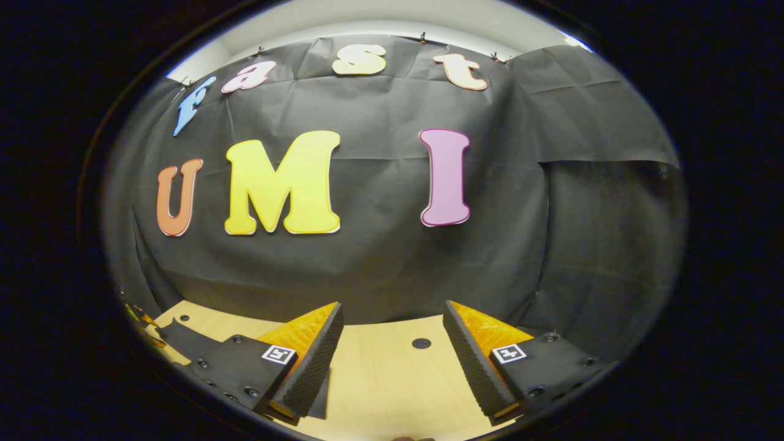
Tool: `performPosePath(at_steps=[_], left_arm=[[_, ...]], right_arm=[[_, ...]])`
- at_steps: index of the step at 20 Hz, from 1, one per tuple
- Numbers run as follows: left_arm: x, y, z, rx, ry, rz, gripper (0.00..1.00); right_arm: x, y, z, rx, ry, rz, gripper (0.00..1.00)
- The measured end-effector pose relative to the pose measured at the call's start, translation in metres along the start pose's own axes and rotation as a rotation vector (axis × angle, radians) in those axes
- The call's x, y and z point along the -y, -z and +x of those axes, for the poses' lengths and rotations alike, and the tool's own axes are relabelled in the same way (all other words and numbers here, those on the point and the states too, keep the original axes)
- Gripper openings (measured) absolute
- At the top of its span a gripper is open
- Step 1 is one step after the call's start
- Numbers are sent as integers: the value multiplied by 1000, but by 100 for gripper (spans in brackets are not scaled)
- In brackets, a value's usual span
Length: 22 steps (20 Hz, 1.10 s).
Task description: Grasp the waist and the cuffs of the jeans and fold them to make the two legs overlap; first hold the waist and fold one-third of the jeans toward the cuffs, then hold the cuffs and fold the remaining one-third in the same direction to finish folding.
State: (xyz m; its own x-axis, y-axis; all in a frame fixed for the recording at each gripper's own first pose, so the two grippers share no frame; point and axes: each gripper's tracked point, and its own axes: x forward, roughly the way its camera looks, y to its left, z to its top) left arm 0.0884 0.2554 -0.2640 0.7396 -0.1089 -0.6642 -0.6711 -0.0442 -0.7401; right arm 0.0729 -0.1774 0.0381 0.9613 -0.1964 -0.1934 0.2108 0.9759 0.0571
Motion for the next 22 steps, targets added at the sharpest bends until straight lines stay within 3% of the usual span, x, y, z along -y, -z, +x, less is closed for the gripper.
performPosePath(at_steps=[7, 9, 11, 12, 15, 17, 22], left_arm=[[19, -11, 29, 29, 11, -47, 99], [24, -13, 36, 40, -7, -45, 98], [10, -10, 44, 40, -88, -32, 100], [-4, -9, 45, 48, -149, -42, 77], [-5, -8, 44, 46, -158, -70, 9], [-5, -9, 46, 45, -158, -31, 4], [6, -6, 39, 61, -136, 87, 3]], right_arm=[[27, 1, -5, -22, 57, 17, 99], [29, 2, -4, -24, 61, 24, 100], [29, 2, -5, -24, 63, 28, 100], [31, 2, -5, -25, 65, 29, 100], [38, 1, -5, -23, 78, 32, 100], [44, 1, -6, -24, 88, 39, 100], [45, 3, -3, -38, 85, 52, 100]])
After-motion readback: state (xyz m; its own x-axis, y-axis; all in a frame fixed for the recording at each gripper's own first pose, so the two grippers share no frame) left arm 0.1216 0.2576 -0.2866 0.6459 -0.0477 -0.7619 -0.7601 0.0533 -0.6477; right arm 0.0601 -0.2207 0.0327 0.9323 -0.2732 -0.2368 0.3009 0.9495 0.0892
